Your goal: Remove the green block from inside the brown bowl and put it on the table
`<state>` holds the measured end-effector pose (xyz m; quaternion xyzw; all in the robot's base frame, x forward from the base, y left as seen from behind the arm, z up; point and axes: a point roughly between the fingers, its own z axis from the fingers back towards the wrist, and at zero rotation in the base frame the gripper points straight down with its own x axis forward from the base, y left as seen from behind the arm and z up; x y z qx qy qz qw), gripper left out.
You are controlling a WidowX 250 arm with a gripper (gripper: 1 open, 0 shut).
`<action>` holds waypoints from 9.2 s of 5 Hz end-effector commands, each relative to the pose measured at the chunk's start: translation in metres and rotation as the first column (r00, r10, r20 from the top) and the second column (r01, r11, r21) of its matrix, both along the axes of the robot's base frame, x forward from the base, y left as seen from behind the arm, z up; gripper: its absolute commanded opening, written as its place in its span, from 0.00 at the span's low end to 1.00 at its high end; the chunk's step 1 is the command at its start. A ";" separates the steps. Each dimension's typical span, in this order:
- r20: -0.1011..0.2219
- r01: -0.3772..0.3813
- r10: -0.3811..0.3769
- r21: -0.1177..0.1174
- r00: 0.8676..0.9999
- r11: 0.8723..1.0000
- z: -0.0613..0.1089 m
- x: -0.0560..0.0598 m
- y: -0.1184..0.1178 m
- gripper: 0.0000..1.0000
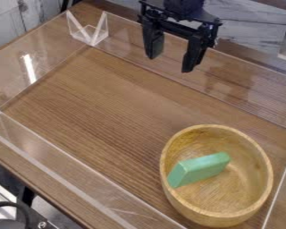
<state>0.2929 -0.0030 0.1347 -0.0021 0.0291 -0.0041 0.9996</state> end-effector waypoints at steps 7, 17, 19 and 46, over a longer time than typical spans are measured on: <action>0.005 0.550 -0.550 -0.008 0.835 0.835 -0.024 -0.062 -0.087 1.00; 0.054 0.624 -0.626 0.055 0.778 0.780 -0.059 -0.058 -0.085 1.00; 0.057 0.629 -0.633 0.064 0.772 0.774 -0.063 -0.055 -0.083 1.00; 0.078 0.786 -0.789 0.072 0.609 0.614 -0.046 -0.063 -0.043 0.00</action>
